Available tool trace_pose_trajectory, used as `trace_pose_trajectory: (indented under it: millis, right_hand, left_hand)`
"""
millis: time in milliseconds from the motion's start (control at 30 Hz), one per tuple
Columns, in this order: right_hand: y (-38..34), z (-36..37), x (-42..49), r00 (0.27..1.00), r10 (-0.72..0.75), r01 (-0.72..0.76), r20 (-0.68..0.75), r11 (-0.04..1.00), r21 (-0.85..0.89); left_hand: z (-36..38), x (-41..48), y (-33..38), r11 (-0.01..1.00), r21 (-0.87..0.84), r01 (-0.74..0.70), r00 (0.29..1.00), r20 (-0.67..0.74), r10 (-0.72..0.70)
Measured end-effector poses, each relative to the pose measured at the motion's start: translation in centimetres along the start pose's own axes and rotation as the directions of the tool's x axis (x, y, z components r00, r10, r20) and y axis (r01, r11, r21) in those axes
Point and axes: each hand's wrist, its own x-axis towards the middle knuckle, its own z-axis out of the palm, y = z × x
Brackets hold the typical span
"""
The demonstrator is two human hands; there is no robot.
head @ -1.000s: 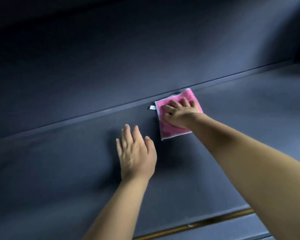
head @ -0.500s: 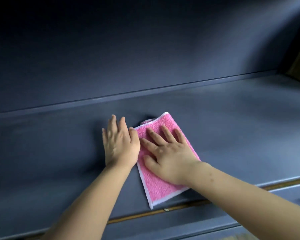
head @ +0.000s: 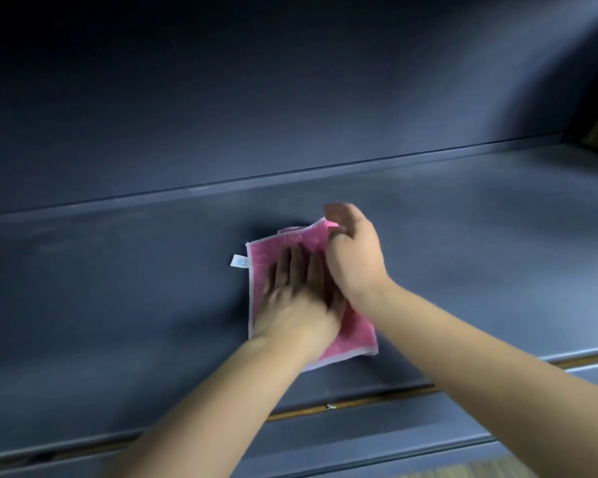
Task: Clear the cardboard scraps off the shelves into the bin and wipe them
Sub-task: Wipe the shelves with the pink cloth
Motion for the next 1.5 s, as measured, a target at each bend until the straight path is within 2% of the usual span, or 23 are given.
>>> trace_pose_trajectory:
  millis: [67, 167, 267, 333, 433, 633, 833, 900, 1067, 1133, 1333, 1500]
  right_hand:
    - [0.6, -1.2, 1.4, 0.997, -0.079, 0.074, -0.020, 0.977, -0.200]
    - [1.9, -2.2, 2.6, 0.998, -0.056, 0.070, 0.043, 0.823, -0.563]
    - [2.5, -1.8, 2.5, 0.992, -0.098, 0.127, 0.081, 0.710, -0.692]
    - [2.8, -1.4, 2.6, 0.983, -0.139, 0.184, 0.122, 0.670, -0.719]
    - [2.9, -1.3, 2.8, 0.984, -0.092, 0.178, 0.155, 0.634, -0.753]
    - [3.0, -1.3, 2.7, 0.980, -0.070, 0.190, 0.185, 0.588, -0.786]
    - [2.9, -1.2, 2.6, 0.978, -0.058, 0.197, 0.200, 0.558, -0.806]
    - [2.9, -1.1, 2.8, 0.980, -0.053, 0.189, 0.192, 0.550, -0.813]
    - [3.0, -0.8, 2.8, 0.973, -0.007, 0.203, 0.232, 0.510, -0.836]
    - [3.0, -0.8, 2.8, 0.973, -0.003, 0.203, 0.233, 0.504, -0.840]
    - [2.9, -0.8, 2.8, 0.975, -0.011, 0.199, 0.221, 0.482, -0.853]
    - [2.7, -0.7, 2.8, 0.975, -0.038, 0.212, 0.220, 0.464, -0.860]
  left_hand:
    - [-0.2, -0.4, -1.1, 0.999, 0.021, -0.038, 0.999, -0.022, 0.038]
    - [-1.6, -0.9, -3.4, 0.999, 0.039, -0.023, 0.999, 0.036, 0.021]
    - [-2.2, -3.5, -4.5, 0.995, 0.093, -0.046, 0.998, 0.054, 0.041]
    - [-2.0, -5.3, -3.6, 0.984, 0.146, -0.099, 0.995, 0.043, 0.094]
    - [-1.4, -4.3, -2.1, 0.986, 0.139, -0.096, 0.995, 0.053, 0.090]
    - [-1.8, 2.3, -3.3, 0.991, 0.136, 0.009, 0.996, 0.084, -0.020]
    - [-3.4, 4.5, -7.0, 0.972, 0.117, 0.204, 0.976, 0.054, -0.212]
    - [-3.5, 4.6, -6.8, 0.967, 0.115, 0.226, 0.971, 0.049, -0.233]
    - [-2.5, 2.6, -4.4, 0.988, 0.156, 0.012, 0.996, 0.081, -0.025]
    - [-2.4, 3.2, -4.2, 0.991, 0.136, -0.010, 0.996, 0.088, -0.002]
    - [-3.5, 7.2, -9.0, 0.974, 0.133, 0.184, 0.982, 0.011, -0.187]
    - [-4.6, 5.0, -14.4, 0.939, 0.146, 0.311, 0.949, 0.016, -0.316]
